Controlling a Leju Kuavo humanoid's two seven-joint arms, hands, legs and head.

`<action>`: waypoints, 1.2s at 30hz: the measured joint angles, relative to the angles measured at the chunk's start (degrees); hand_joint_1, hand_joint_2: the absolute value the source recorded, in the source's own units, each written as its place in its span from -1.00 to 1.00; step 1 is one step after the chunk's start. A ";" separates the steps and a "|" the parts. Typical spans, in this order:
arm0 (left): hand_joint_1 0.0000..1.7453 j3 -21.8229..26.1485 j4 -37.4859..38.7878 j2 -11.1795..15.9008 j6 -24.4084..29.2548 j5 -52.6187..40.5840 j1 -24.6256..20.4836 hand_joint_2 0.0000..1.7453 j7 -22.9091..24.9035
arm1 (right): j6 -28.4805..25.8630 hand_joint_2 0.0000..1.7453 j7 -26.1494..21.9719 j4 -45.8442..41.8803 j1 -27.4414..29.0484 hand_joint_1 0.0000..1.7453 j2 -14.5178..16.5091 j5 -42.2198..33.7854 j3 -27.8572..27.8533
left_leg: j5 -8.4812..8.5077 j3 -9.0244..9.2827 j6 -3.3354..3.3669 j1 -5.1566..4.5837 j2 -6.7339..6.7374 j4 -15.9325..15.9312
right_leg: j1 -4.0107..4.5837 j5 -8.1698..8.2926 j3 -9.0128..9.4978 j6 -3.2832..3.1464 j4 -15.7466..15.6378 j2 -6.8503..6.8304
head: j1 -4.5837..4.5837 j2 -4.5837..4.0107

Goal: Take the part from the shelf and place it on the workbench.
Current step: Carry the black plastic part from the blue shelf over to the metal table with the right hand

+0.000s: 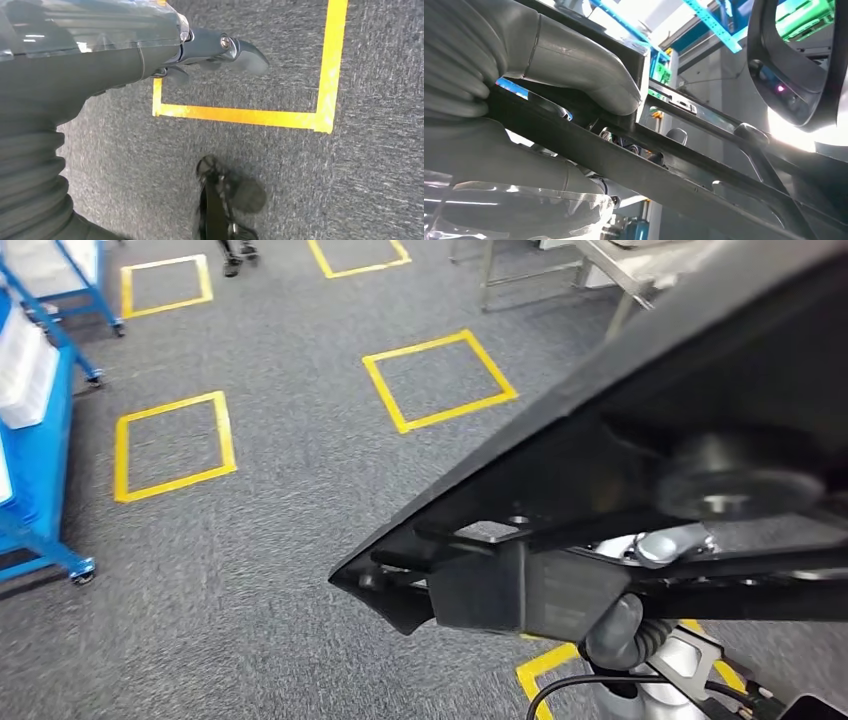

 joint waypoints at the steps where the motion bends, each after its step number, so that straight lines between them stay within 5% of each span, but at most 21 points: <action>1: -1.00 0.12 0.00 0.02 0.07 0.04 0.13 1.00 0.02 | 0.11 1.00 0.00 -0.04 0.09 1.00 0.08 0.01 0.01 | -0.13 -1.34 -0.01 0.00 -0.14 2.08 | 0.02 -0.03 0.04 0.00 0.05 0.82 | -0.01 0.00; 3: -1.00 0.32 0.00 0.02 0.13 0.09 0.21 1.00 0.03 | 0.16 1.00 0.00 -0.10 0.18 1.00 0.27 0.04 0.03 | 3.06 -0.80 0.02 0.13 -0.42 -0.68 | -0.04 -0.15 0.20 0.16 0.24 2.43 | -0.01 -0.01; 6: -1.00 0.51 0.00 0.03 0.02 0.17 0.17 1.00 0.02 | 0.03 1.00 0.00 -0.27 0.16 1.00 0.51 0.20 0.10 | 8.45 3.37 0.06 0.76 -4.20 -11.39 | -0.07 -0.60 -0.11 0.94 1.17 4.60 | -0.01 0.00; 8: -1.00 0.71 0.00 0.03 -0.21 0.19 0.18 1.00 -0.03 | -0.20 1.00 0.01 -0.54 0.28 1.00 0.51 0.27 0.15 | 8.55 4.13 0.54 0.75 -5.46 -13.38 | -0.14 -0.61 -0.69 1.72 1.55 5.93 | -0.01 -0.01; 10: -1.00 0.83 0.00 0.02 -0.44 0.17 0.09 1.00 -0.10 | -0.53 1.00 0.01 -0.98 0.58 1.00 0.49 0.21 0.16 | 8.71 4.27 1.38 0.64 -4.13 -13.63 | -0.37 -0.55 -1.04 2.45 1.61 6.58 | 0.01 -0.01; 12: -1.00 0.84 0.00 0.02 -0.61 0.13 -0.01 1.00 -0.13 | -0.74 1.00 0.00 -1.39 0.77 1.00 0.43 0.10 0.18 | 8.97 4.49 2.18 0.61 -2.62 -14.08 | -0.25 -2.30 -2.38 2.92 4.41 3.95 | 0.01 -0.01; 14: -1.00 0.85 0.00 0.03 -0.77 0.07 0.15 1.00 -0.14 | -0.80 1.00 0.00 -1.55 0.95 1.00 0.38 0.04 0.19 | 8.92 4.56 2.64 0.26 -0.96 -14.20 | -0.16 -5.92 -5.80 3.19 11.46 0.32 | 0.02 0.00; 16: -1.00 0.87 0.00 0.04 -0.89 -0.02 0.29 1.00 -0.13 | -0.87 1.00 0.00 -1.55 1.29 1.00 0.33 0.04 0.19 | 8.75 4.56 2.84 -0.11 0.75 -14.16 | -0.21 -7.86 -8.72 3.24 17.26 -0.85 | 0.02 0.00; 17: -1.00 0.88 0.00 0.04 -0.95 -0.09 0.25 1.00 -0.13 | -0.91 1.00 0.00 -1.55 1.44 1.00 0.29 0.04 0.19 | 8.67 4.60 2.89 -0.24 1.53 -14.15 | -0.19 -7.31 -8.73 3.14 17.34 -1.04 | 0.02 -0.01; 20: -1.00 0.87 0.00 -0.11 -1.11 -0.41 -0.04 1.00 -0.13 | -0.97 1.00 0.00 -1.55 1.59 1.00 0.15 -0.01 0.19 | 8.29 5.10 2.76 -0.58 3.47 -14.17 | 0.45 -2.48 -2.98 2.05 6.97 -3.47 | 0.02 -0.01; 23: -1.00 0.86 0.00 -0.38 -1.18 -0.51 -0.11 1.00 -0.13 | -0.97 1.00 0.00 -1.54 1.41 1.00 -0.16 -0.55 0.15 | 7.90 5.60 2.08 -0.70 5.13 -14.28 | 1.51 -1.35 -0.09 0.81 1.20 -5.79 | 0.02 -0.02; 25: -1.00 0.86 0.00 -0.49 -1.22 -0.52 -0.21 1.00 -0.13 | -0.96 1.00 0.01 -1.53 1.35 1.00 -0.49 -1.13 0.01 | 7.66 5.96 1.54 -0.60 6.05 -14.39 | 1.38 -0.96 0.04 0.42 0.63 -4.37 | 0.02 -0.01; 27: -1.00 0.85 0.00 -0.60 -1.34 -0.54 -0.35 1.00 -0.13 | -0.92 1.00 0.01 -1.48 1.19 1.00 -0.74 -1.75 -0.15 | 6.09 5.43 1.09 -0.50 4.25 -12.31 | 0.83 -0.45 0.58 -0.03 -0.25 -3.03 | 0.01 -0.01; 29: -1.00 0.84 0.00 -0.68 -1.42 -0.55 -0.21 1.00 -0.13 | -0.80 1.00 0.01 -1.31 1.01 1.00 -0.86 -2.42 -0.20 | 2.76 2.52 0.74 -0.33 1.16 -5.75 | 0.54 -0.19 0.85 -0.31 -0.59 -1.63 | 0.00 -0.01; 31: -1.00 0.85 0.00 -0.70 -1.29 -0.51 0.12 1.00 -0.13 | -0.61 1.00 0.02 -1.02 1.06 1.00 -0.96 -2.92 -0.24 | 0.64 -0.99 0.47 -0.22 0.08 0.85 | 0.50 -0.19 0.82 -0.36 -0.45 0.02 | -0.01 -0.01; 33: -1.00 0.87 0.00 -0.70 -1.09 -0.41 0.23 1.00 -0.13 | -0.25 1.00 0.02 -0.68 1.13 1.00 -1.05 -3.15 -0.39 | 2.85 -1.35 0.34 -0.11 -0.14 -0.01 | 0.40 -0.31 0.87 -0.18 -0.15 1.73 | -0.01 0.00; 36: -1.00 0.86 0.00 -0.70 -0.83 -0.24 0.15 1.00 -0.13 | 0.58 1.00 0.02 -0.25 1.06 1.00 -1.14 -3.17 -0.70 | 8.53 2.93 0.39 0.36 -3.15 -10.83 | 0.24 -0.73 0.71 0.50 0.61 3.90 | 0.00 -0.01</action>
